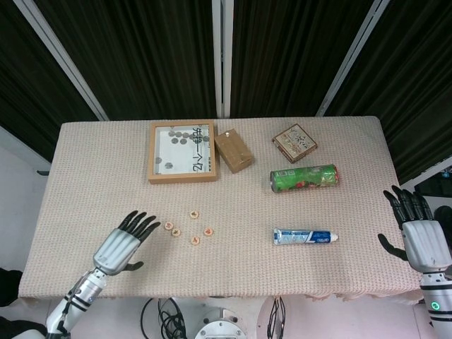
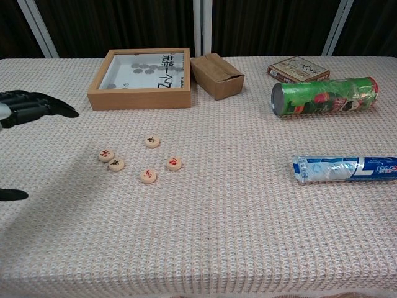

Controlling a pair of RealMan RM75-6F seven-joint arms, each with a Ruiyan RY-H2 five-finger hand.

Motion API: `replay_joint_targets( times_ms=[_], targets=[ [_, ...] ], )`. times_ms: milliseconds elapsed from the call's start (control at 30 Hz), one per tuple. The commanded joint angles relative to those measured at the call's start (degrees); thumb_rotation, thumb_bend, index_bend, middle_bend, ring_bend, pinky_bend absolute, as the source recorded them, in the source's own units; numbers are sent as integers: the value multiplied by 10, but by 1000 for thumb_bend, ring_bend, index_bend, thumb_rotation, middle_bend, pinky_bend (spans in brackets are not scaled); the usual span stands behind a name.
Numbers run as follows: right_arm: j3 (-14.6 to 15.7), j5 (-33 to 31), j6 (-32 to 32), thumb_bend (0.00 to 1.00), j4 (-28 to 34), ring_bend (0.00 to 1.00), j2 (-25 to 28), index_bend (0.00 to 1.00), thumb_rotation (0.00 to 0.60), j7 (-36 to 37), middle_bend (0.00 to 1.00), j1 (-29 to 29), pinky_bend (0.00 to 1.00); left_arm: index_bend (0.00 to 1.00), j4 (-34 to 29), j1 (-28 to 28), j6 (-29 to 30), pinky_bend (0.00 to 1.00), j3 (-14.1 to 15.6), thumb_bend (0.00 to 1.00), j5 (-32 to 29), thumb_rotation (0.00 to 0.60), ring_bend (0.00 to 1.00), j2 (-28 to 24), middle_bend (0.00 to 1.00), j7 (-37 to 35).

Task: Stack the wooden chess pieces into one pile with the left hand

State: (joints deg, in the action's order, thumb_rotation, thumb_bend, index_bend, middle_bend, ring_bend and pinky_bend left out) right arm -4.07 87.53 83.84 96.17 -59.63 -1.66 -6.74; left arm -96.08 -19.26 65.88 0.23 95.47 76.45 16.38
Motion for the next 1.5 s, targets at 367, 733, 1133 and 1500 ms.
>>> replay_joint_targets(
  times_ms=[367,733,1133,1500],
  targets=[
    [-1,-7,-7,198,-2,0,-2,0,600,-2,0,-2,0,138,60,-89,-88,0,-34,129,-38,600,0,72,51,-15],
    [-2,-9,-6,199,-3,0,1,0,600,6,0,-1,0,294,116,-119,-103,0,-39,198,-63,600,0,106,54,-37],
    [-6,-22,-13,201,-9,0,4,0,600,21,0,-3,0,354,154,-144,-119,0,-30,276,-75,600,0,120,59,-51],
    [-5,-28,-26,207,-13,0,2,0,600,22,0,-7,0,397,172,-151,-114,0,-23,281,-85,600,0,128,64,-58]
  ],
)
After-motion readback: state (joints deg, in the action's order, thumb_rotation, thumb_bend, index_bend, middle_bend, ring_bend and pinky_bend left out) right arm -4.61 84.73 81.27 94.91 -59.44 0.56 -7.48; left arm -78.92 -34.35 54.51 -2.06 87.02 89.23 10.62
